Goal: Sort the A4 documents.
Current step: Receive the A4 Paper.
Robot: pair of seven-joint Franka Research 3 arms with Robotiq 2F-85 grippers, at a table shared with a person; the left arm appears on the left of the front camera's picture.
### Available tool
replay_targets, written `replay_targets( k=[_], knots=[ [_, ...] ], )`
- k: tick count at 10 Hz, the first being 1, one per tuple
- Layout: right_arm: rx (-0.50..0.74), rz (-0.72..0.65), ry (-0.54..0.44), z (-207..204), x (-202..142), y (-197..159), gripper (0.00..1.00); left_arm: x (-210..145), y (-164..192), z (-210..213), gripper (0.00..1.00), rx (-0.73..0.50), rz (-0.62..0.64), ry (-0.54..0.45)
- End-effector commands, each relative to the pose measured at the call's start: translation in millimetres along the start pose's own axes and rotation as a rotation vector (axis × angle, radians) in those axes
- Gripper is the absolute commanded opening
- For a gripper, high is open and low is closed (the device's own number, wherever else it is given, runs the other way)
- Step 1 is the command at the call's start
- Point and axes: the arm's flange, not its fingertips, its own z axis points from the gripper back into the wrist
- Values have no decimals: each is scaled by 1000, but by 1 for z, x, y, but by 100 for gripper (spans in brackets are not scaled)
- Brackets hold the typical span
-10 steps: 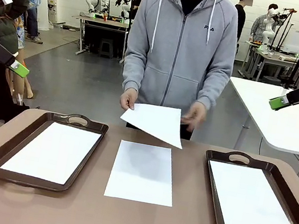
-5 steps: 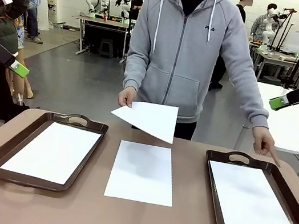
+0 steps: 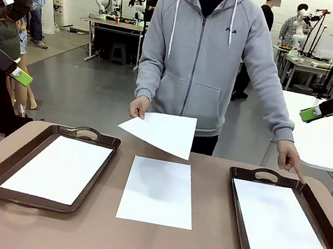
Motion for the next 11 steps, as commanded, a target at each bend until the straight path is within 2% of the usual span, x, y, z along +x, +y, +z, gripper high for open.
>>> replay_targets(
  k=[1,9,11],
  knots=[
    [-3,4,-2,0,1,1,100,0,-1,0,100,5,1,2],
    [0,0,0,0,0,0,100,0,-1,0,100,5,1,2],
    [29,-176,-11,-27,9,-32,100,0,-1,0,100,5,1,2]
  ],
)
